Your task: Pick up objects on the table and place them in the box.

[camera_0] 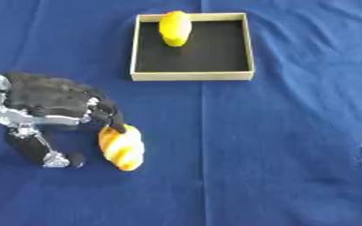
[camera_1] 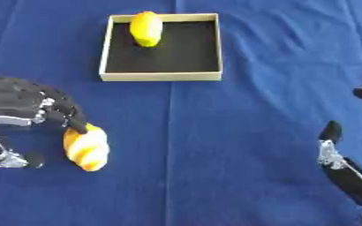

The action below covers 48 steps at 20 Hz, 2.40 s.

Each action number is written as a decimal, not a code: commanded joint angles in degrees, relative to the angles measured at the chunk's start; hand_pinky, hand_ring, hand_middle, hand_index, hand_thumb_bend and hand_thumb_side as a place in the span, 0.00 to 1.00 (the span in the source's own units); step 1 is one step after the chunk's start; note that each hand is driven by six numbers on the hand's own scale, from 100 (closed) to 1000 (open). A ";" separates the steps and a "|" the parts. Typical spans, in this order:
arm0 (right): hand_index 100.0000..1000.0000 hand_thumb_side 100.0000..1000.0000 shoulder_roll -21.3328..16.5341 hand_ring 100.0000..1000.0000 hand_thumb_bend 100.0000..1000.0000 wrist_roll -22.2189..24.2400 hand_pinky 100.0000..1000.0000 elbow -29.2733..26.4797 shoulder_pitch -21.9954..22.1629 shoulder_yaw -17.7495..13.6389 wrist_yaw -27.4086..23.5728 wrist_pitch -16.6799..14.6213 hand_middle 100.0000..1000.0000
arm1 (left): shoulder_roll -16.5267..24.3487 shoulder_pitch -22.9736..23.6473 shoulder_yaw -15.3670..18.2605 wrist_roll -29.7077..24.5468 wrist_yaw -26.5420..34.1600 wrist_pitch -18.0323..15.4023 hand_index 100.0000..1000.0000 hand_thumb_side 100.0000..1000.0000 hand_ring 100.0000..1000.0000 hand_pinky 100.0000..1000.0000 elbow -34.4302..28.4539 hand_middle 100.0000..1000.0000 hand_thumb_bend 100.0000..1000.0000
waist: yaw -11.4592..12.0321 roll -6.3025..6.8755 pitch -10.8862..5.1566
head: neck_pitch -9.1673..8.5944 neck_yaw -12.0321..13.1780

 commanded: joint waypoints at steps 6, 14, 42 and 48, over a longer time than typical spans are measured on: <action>0.90 0.32 0.32 1.00 0.00 -1.71 0.76 -0.92 -0.32 0.00 -2.30 -0.01 0.70 | 0.38 -0.36 1.41 -6.05 1.35 -6.80 0.69 0.00 0.75 0.89 -1.08 0.62 0.16 | 0.11 -0.03 -0.69 | 0.13 0.03; 0.90 0.35 0.59 0.99 0.00 -1.63 0.76 -0.92 -0.45 -0.53 -4.79 0.02 0.69 | 0.49 0.70 2.73 2.05 -1.42 -3.97 0.53 0.00 0.56 0.83 -2.46 0.47 0.18 | -0.01 -0.20 -0.71 | 0.25 0.04; 0.89 0.44 2.05 1.00 0.00 -0.78 0.75 -0.92 0.97 0.24 -4.89 1.32 0.68 | 2.25 1.60 6.48 -4.03 -4.39 3.20 0.96 0.40 0.92 0.92 -7.58 0.84 0.28 | -0.50 0.35 -1.08 | 0.48 0.12; 0.89 0.46 2.38 1.00 0.00 -0.45 0.75 -0.92 0.99 0.57 -5.00 1.68 0.68 | 0.46 0.40 3.93 -3.66 -9.00 6.07 0.94 0.43 0.90 0.90 -5.94 0.82 0.31 | -0.68 0.39 -1.01 | 0.52 0.29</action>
